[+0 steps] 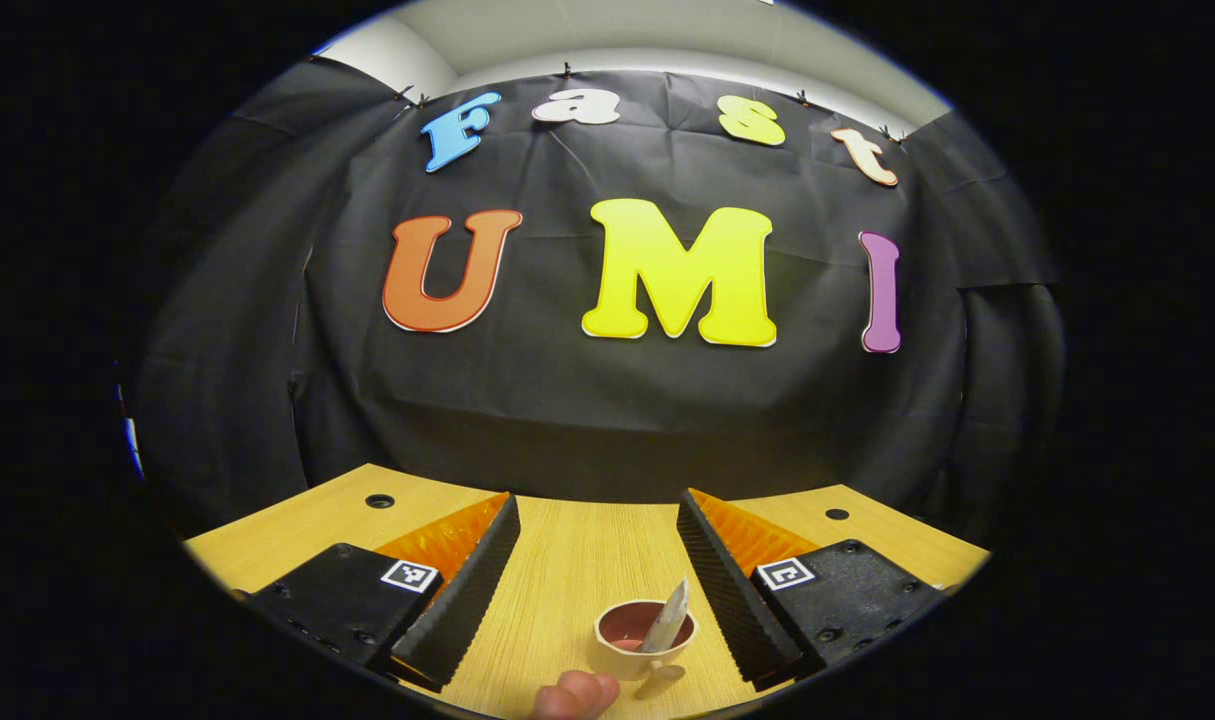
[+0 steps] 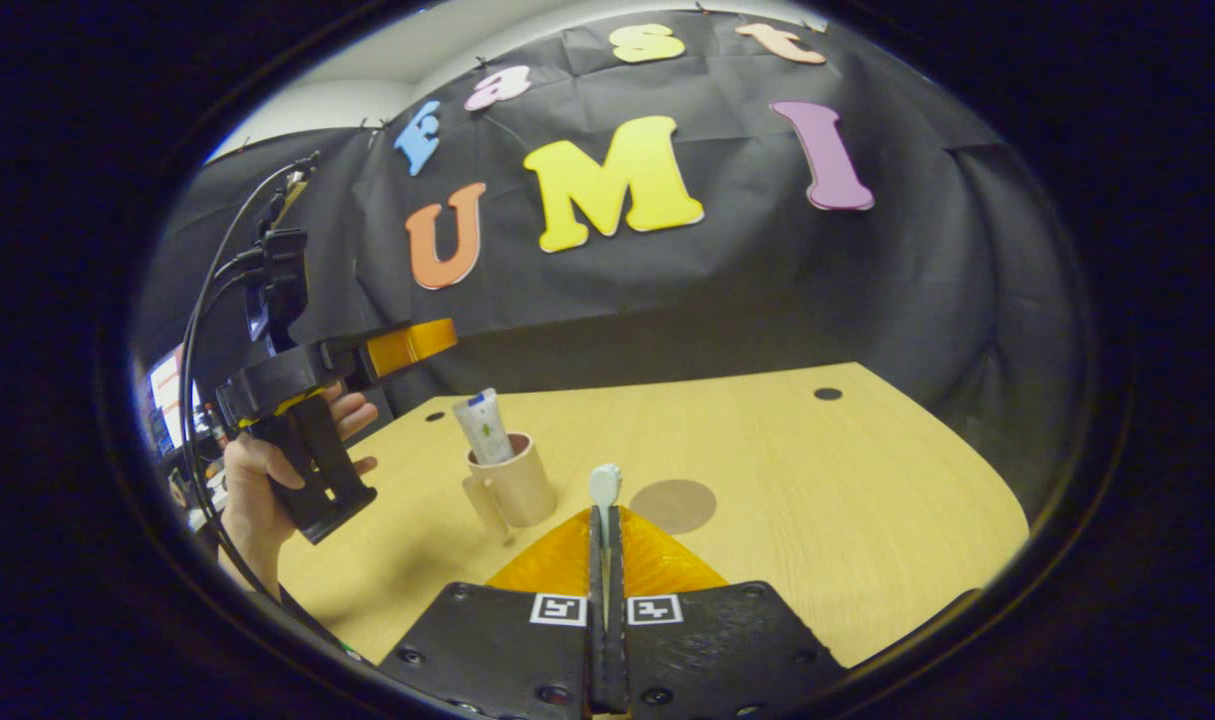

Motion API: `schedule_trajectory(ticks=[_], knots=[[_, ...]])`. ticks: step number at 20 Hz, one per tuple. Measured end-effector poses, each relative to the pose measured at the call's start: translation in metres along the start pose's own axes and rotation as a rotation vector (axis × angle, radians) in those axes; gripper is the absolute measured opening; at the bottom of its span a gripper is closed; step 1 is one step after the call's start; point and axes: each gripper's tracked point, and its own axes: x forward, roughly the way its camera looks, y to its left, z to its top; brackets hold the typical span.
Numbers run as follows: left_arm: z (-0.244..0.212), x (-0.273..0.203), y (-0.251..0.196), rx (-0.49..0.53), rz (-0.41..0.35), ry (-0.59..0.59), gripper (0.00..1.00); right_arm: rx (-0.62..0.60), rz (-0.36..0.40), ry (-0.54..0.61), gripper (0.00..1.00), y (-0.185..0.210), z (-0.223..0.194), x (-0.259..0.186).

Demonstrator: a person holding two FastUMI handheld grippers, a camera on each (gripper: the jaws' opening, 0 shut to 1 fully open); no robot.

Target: Put the toothbrush and toothpaste on the desktop into the cup, then pick up the cup and place it on the coaster on the desktop.

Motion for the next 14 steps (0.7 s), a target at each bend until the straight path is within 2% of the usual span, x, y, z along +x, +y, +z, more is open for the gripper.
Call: schedule_trajectory(ticks=[5,8,14], knots=[[0.002,-0.031,0.029,0.008,0.044,-0.008,0.99,-0.144,0.098,-0.113,0.00,0.048,0.050,0.045],[-0.005,-0.049,0.049,0.027,0.080,0.007,0.99,-0.149,0.153,-0.155,0.01,0.077,0.072,0.070],[-0.013,-0.074,0.085,0.018,0.142,0.014,1.00,-0.163,0.177,-0.221,0.00,0.101,0.101,0.109]])
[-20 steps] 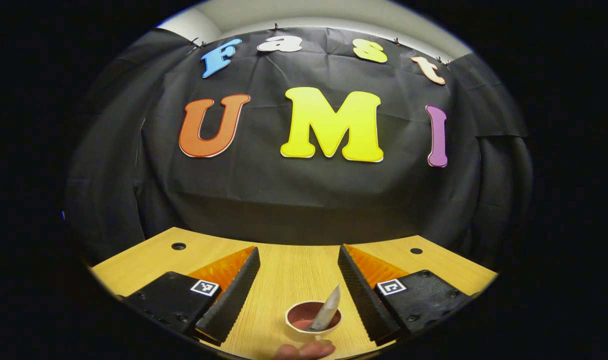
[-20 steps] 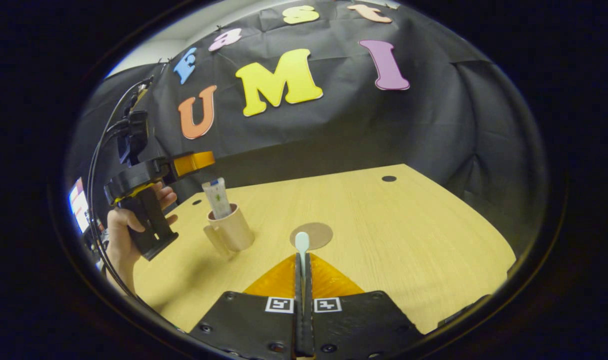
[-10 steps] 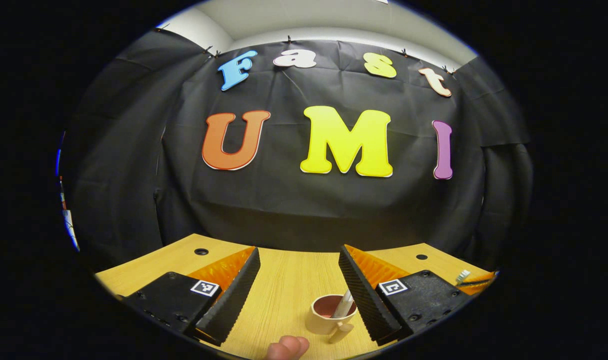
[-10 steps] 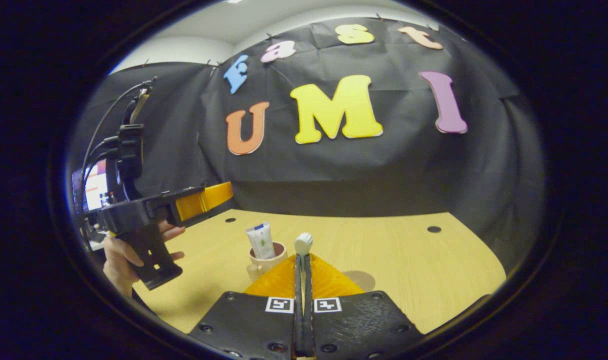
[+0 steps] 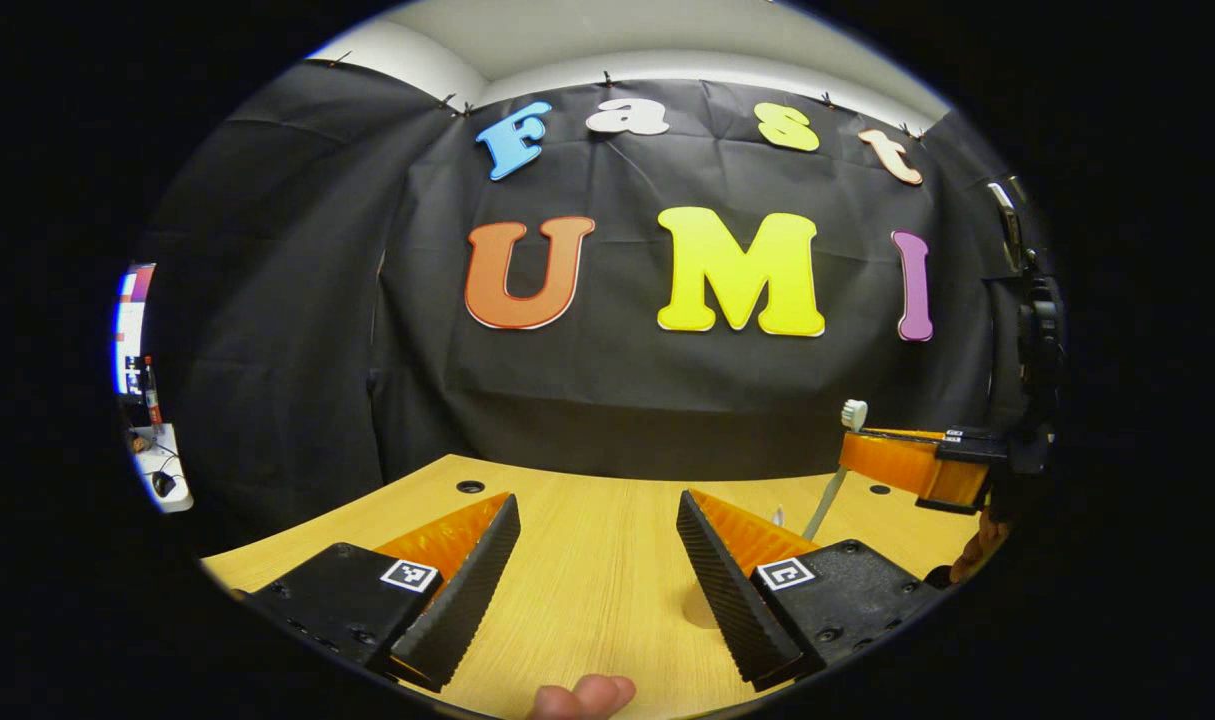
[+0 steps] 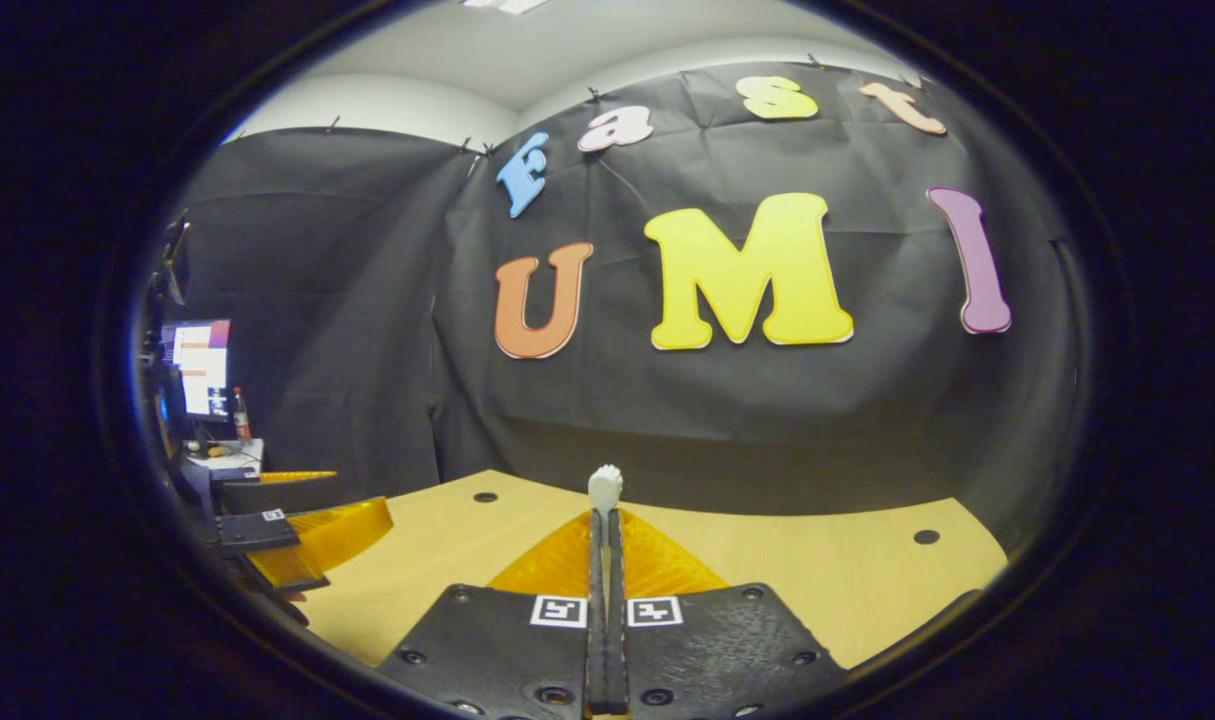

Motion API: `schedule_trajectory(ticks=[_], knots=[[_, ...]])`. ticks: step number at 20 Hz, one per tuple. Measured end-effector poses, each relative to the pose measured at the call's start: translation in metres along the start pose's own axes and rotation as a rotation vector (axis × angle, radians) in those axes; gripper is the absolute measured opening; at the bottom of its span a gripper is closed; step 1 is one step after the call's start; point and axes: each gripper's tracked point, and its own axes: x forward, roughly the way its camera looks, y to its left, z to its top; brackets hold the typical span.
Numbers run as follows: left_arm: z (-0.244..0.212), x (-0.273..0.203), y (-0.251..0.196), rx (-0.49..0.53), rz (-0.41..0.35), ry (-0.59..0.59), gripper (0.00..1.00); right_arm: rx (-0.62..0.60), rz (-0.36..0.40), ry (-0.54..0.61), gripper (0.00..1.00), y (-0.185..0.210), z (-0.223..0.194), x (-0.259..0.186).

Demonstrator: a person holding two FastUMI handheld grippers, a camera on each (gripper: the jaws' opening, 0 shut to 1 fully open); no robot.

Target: Put the toothbrush and toothpaste on the desktop into the cup, then pick up the cup and place it on the coaster on the desktop.

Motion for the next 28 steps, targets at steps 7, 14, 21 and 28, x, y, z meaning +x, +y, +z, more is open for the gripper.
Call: schedule_trajectory(ticks=[7,14,21,28], knots=[[0.004,-0.006,0.011,0.008,0.008,-0.021,1.00,0.032,0.007,-0.001,0.01,0.006,0.007,0.013],[-0.006,-0.004,0.009,-0.027,-0.006,0.007,1.00,0.019,0.014,-0.021,0.00,0.010,0.017,0.024],[-0.004,-0.005,0.019,-0.020,0.007,-0.010,1.00,0.037,0.029,0.009,0.00,0.018,0.001,0.036],[-0.005,-0.006,0.018,-0.021,0.009,-0.006,1.00,0.059,0.024,0.040,0.00,0.012,-0.022,0.023]])
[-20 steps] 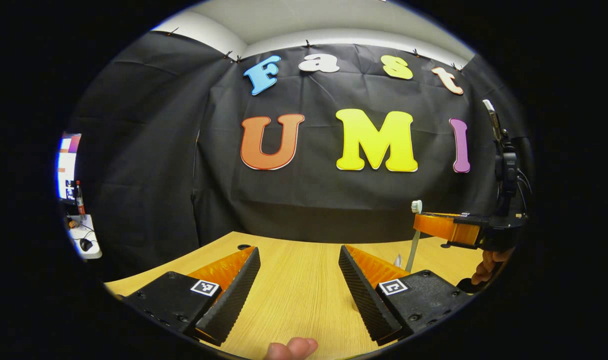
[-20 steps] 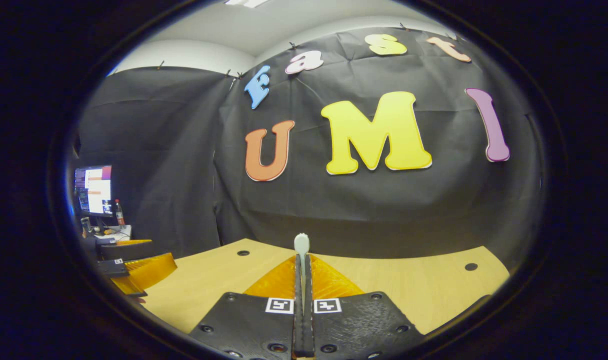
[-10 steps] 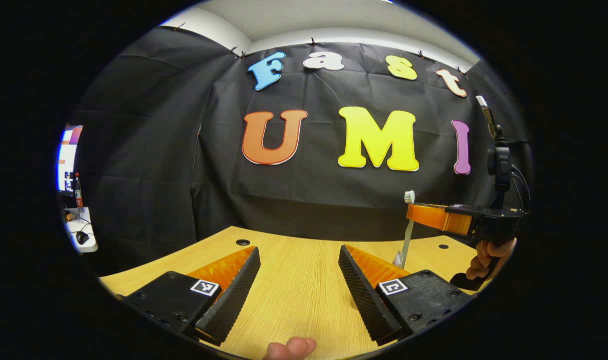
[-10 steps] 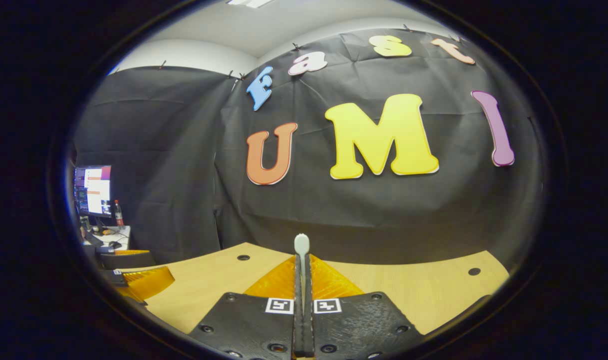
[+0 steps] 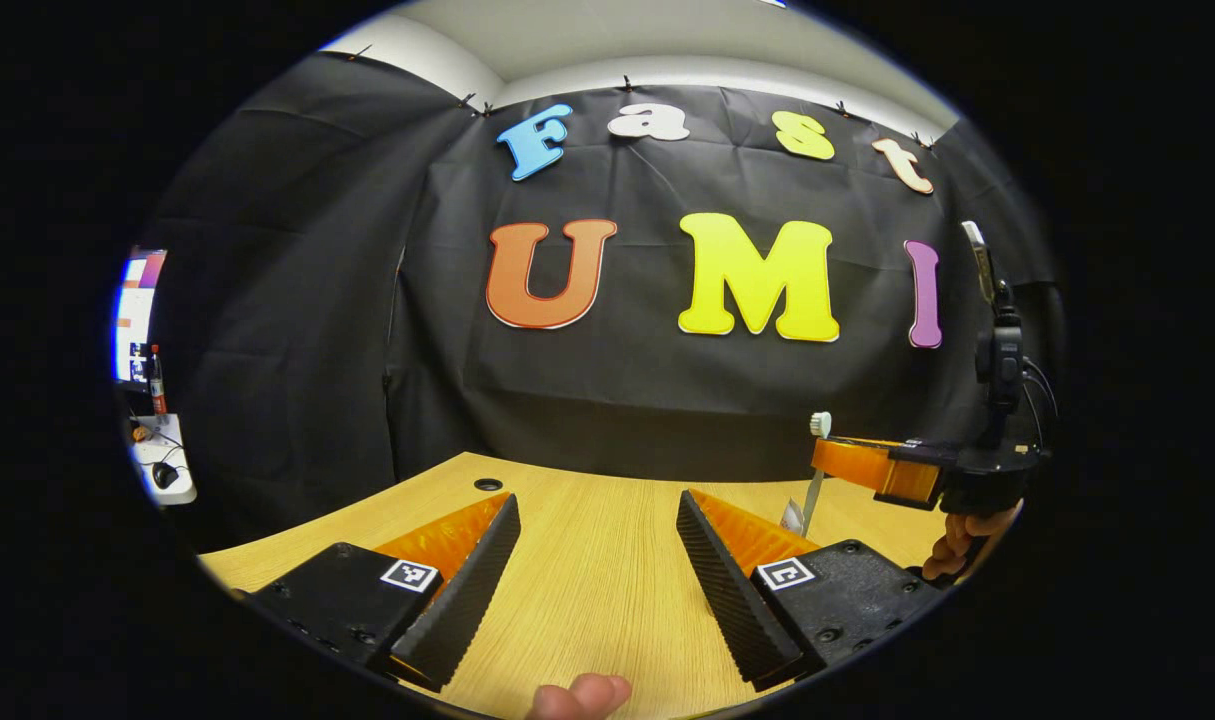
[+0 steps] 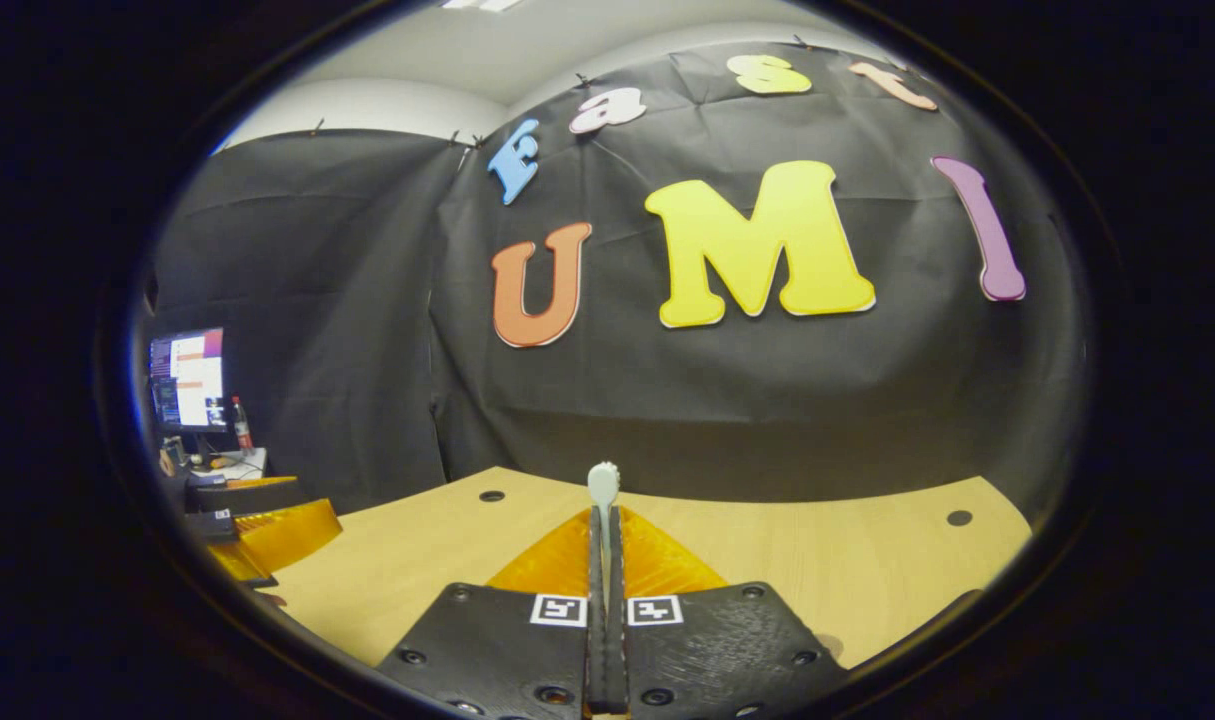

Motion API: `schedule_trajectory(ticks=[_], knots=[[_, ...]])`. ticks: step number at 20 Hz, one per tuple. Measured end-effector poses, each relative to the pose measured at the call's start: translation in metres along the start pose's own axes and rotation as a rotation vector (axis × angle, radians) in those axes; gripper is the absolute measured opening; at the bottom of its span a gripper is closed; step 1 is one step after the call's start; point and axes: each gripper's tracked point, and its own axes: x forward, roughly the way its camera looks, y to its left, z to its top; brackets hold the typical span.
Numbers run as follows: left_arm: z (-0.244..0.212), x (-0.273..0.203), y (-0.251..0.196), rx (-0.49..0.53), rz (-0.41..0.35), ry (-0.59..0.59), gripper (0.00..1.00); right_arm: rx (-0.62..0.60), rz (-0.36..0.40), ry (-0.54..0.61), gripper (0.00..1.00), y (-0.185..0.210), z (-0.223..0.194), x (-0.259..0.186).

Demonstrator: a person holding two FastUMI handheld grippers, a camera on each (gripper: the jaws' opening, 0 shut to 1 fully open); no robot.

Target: Put the toothbrush and toothpaste on the desktop into the cup, then pick up the cup and place it on the coaster on the desktop.

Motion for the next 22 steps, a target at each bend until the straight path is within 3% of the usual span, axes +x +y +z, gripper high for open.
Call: schedule_trajectory(ticks=[5,7,8,9,10,11,12,13,14,16,22], knots=[[0.006,-0.004,-0.006,0.009,-0.005,-0.011,1.00,-0.007,0.021,0.052,0.00,0.004,-0.025,-0.011],[0.007,-0.005,-0.007,0.010,-0.008,-0.010,0.99,0.011,0.049,0.085,0.07,0.010,-0.033,-0.014],[0.007,-0.005,-0.009,0.010,-0.009,-0.010,0.99,0.010,0.057,0.091,0.19,0.011,-0.033,-0.017],[0.007,-0.006,-0.010,0.009,-0.010,-0.011,0.92,0.002,0.059,0.095,0.29,0.010,-0.033,-0.019],[0.006,-0.006,-0.011,0.010,-0.011,-0.009,0.99,-0.006,0.054,0.093,0.44,0.010,-0.033,-0.023],[0.008,-0.007,-0.012,0.011,-0.014,-0.008,0.99,-0.013,0.052,0.090,0.52,0.010,-0.032,-0.026],[0.008,-0.007,-0.015,0.010,-0.018,-0.006,1.00,-0.020,0.057,0.086,0.73,0.011,-0.030,-0.029],[0.008,-0.006,-0.019,0.009,-0.023,-0.002,1.00,-0.023,0.053,0.079,0.80,0.010,-0.028,-0.032],[0.007,-0.007,-0.022,0.009,-0.028,0.002,0.99,-0.023,0.051,0.064,0.94,0.008,-0.023,-0.037],[0.007,-0.007,-0.030,0.009,-0.038,0.011,0.99,-0.020,0.030,0.024,0.99,0.001,-0.013,-0.046],[0.013,-0.013,-0.052,-0.001,-0.053,0.052,0.99,-0.027,-0.031,-0.089,0.92,-0.032,0.029,-0.097]])
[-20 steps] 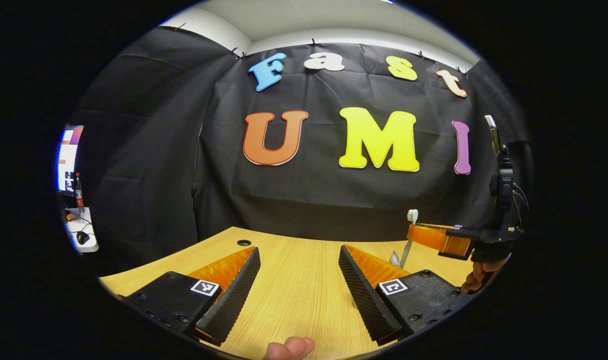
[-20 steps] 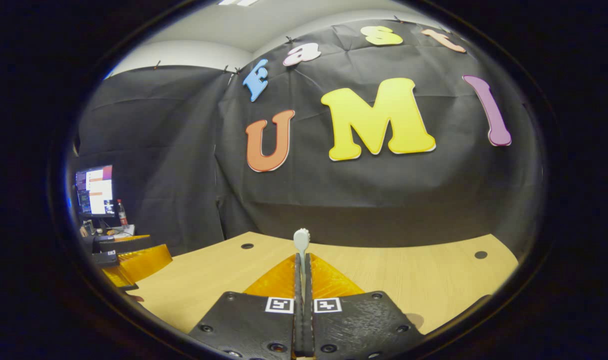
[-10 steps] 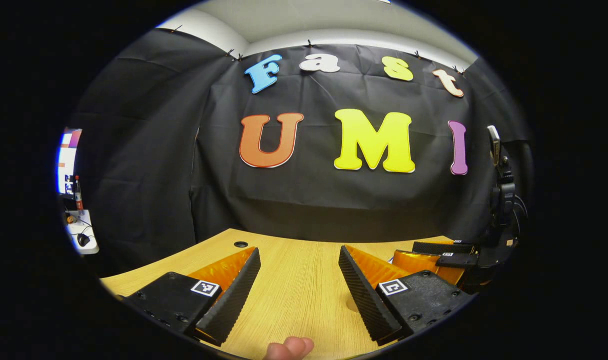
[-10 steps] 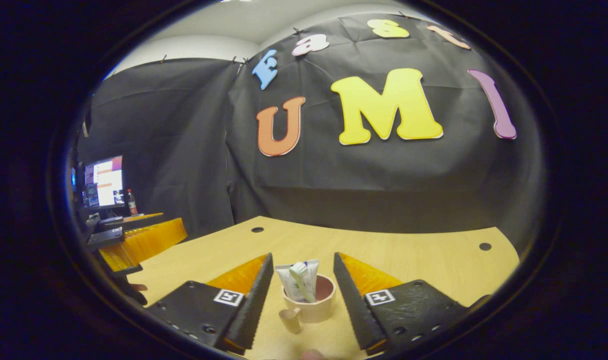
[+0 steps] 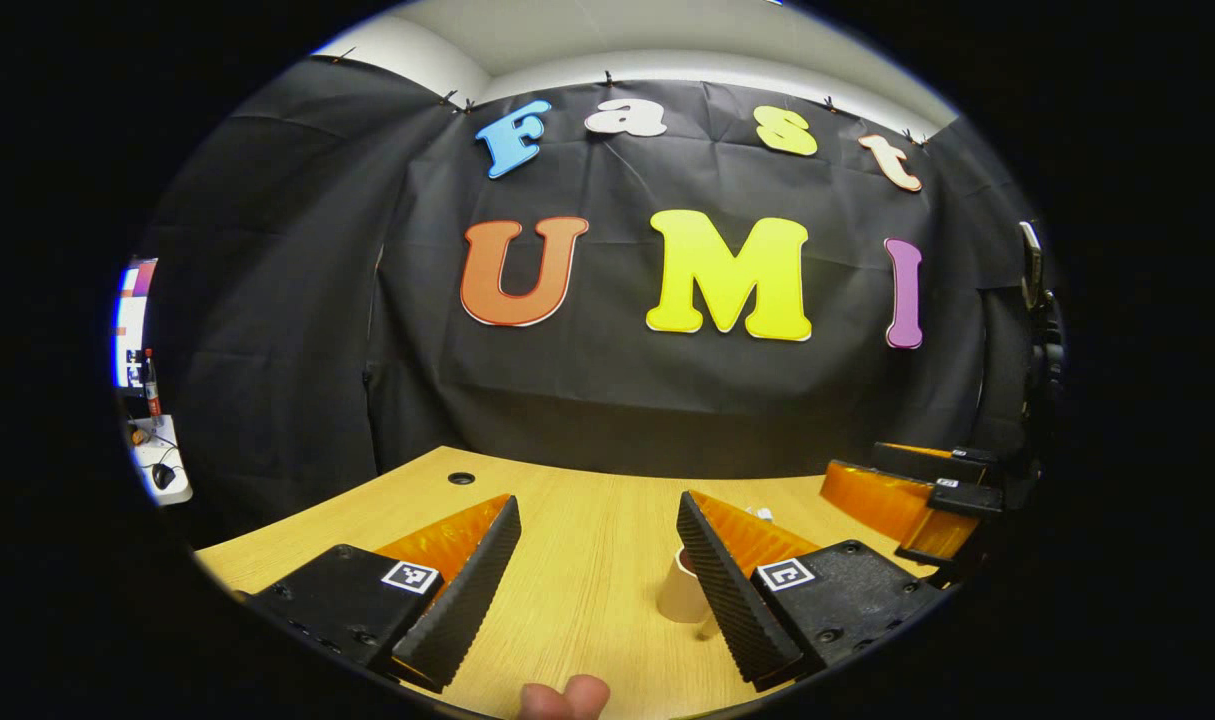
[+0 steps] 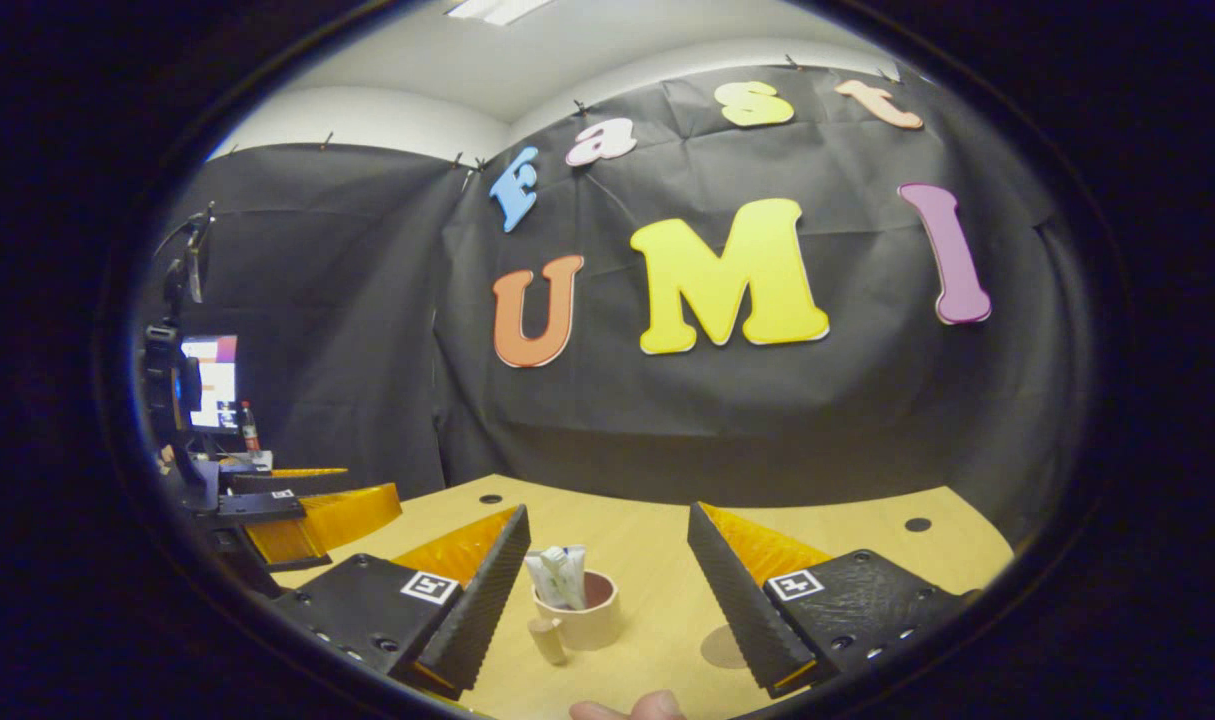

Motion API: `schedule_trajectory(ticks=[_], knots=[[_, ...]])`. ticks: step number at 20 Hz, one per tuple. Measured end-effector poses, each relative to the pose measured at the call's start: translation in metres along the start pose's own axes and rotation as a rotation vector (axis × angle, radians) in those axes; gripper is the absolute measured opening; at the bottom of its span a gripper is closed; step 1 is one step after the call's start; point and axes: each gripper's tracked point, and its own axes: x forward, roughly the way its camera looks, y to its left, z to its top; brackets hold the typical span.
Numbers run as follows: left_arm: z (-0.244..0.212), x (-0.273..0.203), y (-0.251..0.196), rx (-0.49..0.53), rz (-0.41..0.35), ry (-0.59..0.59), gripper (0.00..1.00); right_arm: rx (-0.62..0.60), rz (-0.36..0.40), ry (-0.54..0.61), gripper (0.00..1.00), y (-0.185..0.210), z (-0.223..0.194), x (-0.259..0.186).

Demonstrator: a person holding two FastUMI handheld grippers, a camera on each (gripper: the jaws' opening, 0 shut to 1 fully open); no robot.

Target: Put the toothbrush and toothpaste on the desktop into the cup, then pick up the cup and place it on the coaster on the desktop.

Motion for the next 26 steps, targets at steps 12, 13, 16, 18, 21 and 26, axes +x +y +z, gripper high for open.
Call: schedule_trajectory(ticks=[12,13,16,18,21,26], knots=[[0.026,0.034,-0.074,-0.005,-0.185,0.209,0.99,0.073,-0.098,0.023,0.96,-0.093,0.011,-0.102],[0.020,0.038,-0.081,-0.005,-0.206,0.284,0.99,0.068,-0.101,0.046,0.95,-0.103,0.011,-0.108],[-0.002,0.042,-0.088,0.047,-0.229,0.499,0.99,0.007,-0.141,0.085,0.96,-0.138,0.011,-0.127],[-0.018,0.043,-0.090,0.115,-0.239,0.627,0.98,0.025,-0.161,0.088,0.95,-0.156,0.012,-0.143],[-0.037,0.032,-0.109,0.049,-0.284,0.791,0.98,0.073,-0.196,0.094,0.95,-0.179,0.006,-0.163],[-0.067,0.027,-0.106,-0.008,-0.230,1.025,0.98,0.085,-0.229,0.110,0.96,-0.197,0.000,-0.181]])
